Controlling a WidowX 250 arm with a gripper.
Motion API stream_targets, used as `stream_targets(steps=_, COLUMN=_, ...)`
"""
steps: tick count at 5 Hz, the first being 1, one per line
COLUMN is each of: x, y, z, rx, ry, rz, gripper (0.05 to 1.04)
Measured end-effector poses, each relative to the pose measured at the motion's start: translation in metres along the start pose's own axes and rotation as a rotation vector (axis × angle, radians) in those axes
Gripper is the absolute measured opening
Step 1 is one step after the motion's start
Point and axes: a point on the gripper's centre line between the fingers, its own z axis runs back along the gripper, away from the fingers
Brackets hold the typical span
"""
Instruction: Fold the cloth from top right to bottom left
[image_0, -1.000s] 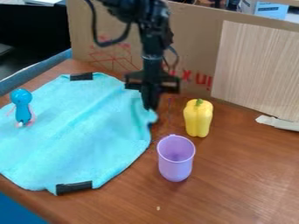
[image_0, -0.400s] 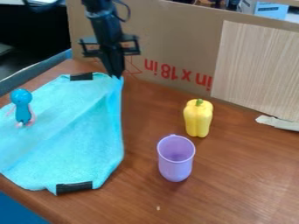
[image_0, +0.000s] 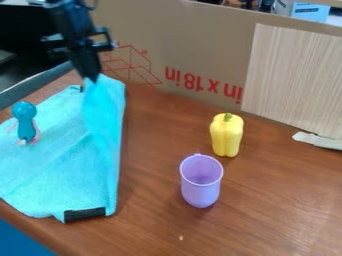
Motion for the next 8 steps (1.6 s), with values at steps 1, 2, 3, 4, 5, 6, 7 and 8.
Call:
stream_targets(steps=1, x=-0.010, y=0.025, z=0.008, rx=-0.030, ry=0.025, rz=0.023, gripper=0.054)
stream_targets(steps=2, x=-0.018, y=0.042, z=0.021, rx=-0.038, ry=0.019, rz=0.024, gripper=0.054)
stream_targets(steps=3, x=-0.023, y=0.067, z=0.030, rx=-0.024, ry=-0.025, rz=0.020, gripper=0.054)
stream_targets(steps=4, x=-0.029, y=0.082, z=0.036, rx=-0.031, ry=-0.039, rz=0.008, gripper=0.054)
stream_targets(steps=5, x=-0.034, y=0.095, z=0.040, rx=-0.029, ry=-0.042, rz=-0.009, gripper=0.054)
stream_targets(steps=6, x=-0.039, y=0.101, z=0.045, rx=-0.040, ry=-0.036, rz=-0.005, gripper=0.054)
stream_targets(steps=7, x=-0.038, y=0.114, z=0.063, rx=-0.050, ry=-0.077, rz=0.021, gripper=0.054)
stream_targets(steps=8, x=-0.038, y=0.125, z=0.076, rx=-0.064, ry=-0.091, rz=0.043, gripper=0.054)
